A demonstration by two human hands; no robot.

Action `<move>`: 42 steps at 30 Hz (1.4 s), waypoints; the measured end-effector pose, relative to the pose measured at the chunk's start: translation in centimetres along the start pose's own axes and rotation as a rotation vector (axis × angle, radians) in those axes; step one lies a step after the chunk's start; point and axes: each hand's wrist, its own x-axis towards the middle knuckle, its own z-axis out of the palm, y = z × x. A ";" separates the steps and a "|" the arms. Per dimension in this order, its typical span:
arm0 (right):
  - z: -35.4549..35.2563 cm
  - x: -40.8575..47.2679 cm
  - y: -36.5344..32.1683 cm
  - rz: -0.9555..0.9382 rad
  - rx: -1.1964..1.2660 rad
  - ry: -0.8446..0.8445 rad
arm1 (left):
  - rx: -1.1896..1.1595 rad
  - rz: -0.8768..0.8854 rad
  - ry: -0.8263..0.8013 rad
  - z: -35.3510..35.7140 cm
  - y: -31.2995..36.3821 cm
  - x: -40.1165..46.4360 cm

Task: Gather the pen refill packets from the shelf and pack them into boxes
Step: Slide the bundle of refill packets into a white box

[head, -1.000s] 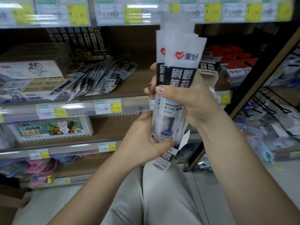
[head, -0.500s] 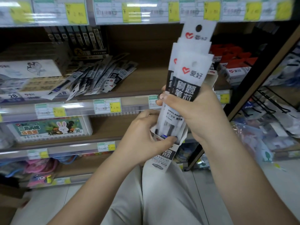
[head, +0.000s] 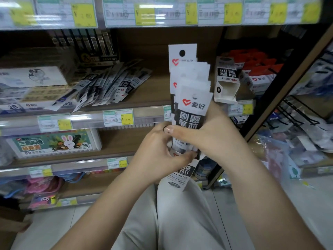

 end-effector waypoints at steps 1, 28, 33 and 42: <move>-0.2 0.0 -0.1 -0.015 0.064 -0.007 | 0.011 0.009 0.000 -0.1 -0.1 0.0; -0.3 -0.2 2.2 0.027 -0.178 0.000 | 0.048 0.012 -0.034 -0.3 -0.1 0.3; -2.0 -0.4 0.4 -0.045 -0.228 -0.071 | 0.031 -0.011 -0.066 -0.8 0.0 0.2; -1.8 0.1 -0.1 -0.104 -0.668 -0.096 | 0.062 -0.006 -0.071 -0.6 -0.2 0.1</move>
